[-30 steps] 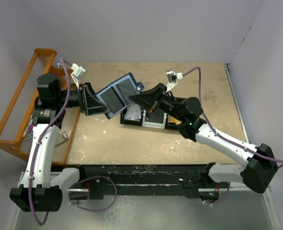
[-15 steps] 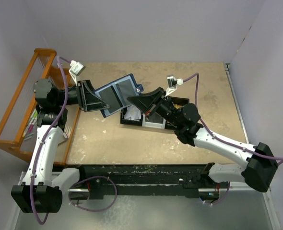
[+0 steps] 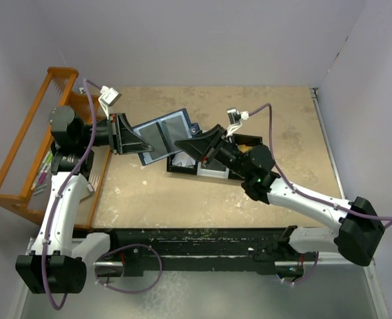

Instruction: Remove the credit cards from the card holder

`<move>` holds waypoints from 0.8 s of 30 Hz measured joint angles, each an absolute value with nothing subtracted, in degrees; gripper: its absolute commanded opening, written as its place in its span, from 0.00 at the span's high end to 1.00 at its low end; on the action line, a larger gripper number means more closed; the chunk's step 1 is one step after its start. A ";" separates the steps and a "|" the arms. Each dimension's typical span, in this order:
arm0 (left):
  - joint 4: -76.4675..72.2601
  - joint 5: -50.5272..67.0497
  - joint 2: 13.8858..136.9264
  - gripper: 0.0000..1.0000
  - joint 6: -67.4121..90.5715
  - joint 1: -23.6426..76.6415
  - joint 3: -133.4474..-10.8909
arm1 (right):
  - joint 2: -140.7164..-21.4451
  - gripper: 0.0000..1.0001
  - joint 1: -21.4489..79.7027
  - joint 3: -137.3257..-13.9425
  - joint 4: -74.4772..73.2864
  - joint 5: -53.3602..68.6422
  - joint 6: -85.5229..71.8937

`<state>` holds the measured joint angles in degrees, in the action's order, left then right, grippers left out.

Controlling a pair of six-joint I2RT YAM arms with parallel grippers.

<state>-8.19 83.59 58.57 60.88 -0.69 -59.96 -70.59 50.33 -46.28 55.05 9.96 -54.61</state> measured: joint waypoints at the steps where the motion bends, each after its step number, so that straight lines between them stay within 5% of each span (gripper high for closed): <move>1: -6.81 83.59 58.78 0.90 59.96 -0.71 -60.20 | -70.59 0.62 50.04 -46.26 54.76 10.39 -54.63; 4: -2.92 83.59 59.24 0.99 57.12 -0.71 -61.01 | -70.43 0.57 47.77 -46.26 53.06 14.13 -54.78; 12: 24.40 79.70 63.72 1.00 33.30 -0.75 -71.18 | -70.02 0.47 35.62 -55.31 29.61 23.11 -49.10; 24: 56.88 60.20 69.58 1.00 5.30 -0.75 -78.59 | -64.88 0.49 35.40 -69.25 13.45 23.77 -37.56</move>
<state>56.88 60.20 69.58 5.30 -0.75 -78.59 -64.88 35.40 -69.25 13.45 23.77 -37.56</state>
